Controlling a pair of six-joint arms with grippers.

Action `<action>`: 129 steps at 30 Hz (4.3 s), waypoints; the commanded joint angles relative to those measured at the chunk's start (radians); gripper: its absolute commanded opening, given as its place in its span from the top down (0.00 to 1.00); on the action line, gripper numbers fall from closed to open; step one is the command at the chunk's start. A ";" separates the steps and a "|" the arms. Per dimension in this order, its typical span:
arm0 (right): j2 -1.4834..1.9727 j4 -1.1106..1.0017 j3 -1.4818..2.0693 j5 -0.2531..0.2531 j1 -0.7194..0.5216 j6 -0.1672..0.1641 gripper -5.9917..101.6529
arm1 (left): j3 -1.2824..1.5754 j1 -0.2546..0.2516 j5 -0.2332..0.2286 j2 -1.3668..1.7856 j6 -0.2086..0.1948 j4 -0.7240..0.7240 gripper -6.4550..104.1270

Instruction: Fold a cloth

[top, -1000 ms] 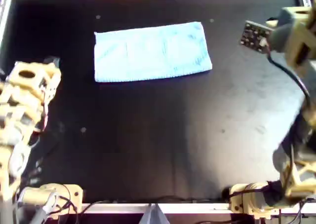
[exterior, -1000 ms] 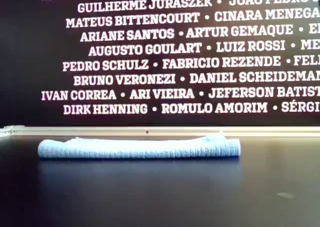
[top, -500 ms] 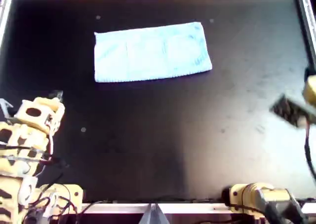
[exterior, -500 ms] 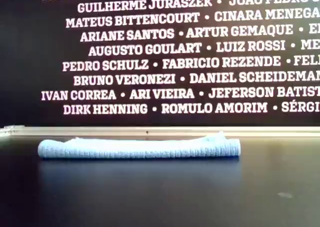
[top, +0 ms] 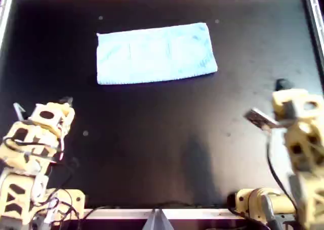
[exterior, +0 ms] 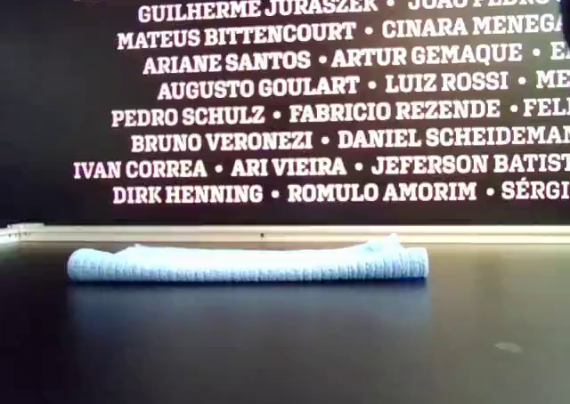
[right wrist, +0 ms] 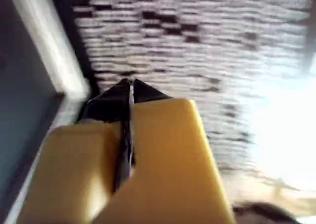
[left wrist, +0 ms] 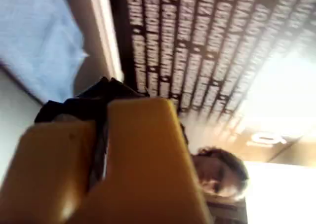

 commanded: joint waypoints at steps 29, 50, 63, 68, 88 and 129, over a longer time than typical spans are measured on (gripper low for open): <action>0.023 -0.650 0.664 -0.003 -0.008 -0.005 0.91 | 0.285 0.002 0.006 0.012 -0.011 -0.230 0.94; -0.368 -0.658 0.469 -0.028 0.052 -0.006 0.87 | 0.249 0.002 0.000 -0.169 0.003 -0.232 0.78; -1.132 -0.660 -0.084 -0.011 0.048 -0.003 0.51 | -0.308 0.002 0.005 -1.060 0.003 -0.232 0.65; -1.112 -0.660 -0.097 -0.025 0.040 -0.006 0.49 | -0.423 -0.009 0.005 -1.189 0.003 -0.232 0.52; -1.436 -0.319 -0.492 -0.028 0.075 -0.106 0.33 | -0.782 -0.029 -0.011 -1.623 -0.014 -0.232 0.38; -2.042 0.152 -1.477 -0.026 0.183 -0.106 0.33 | -1.161 -0.121 -0.014 -1.982 -0.014 -0.233 0.39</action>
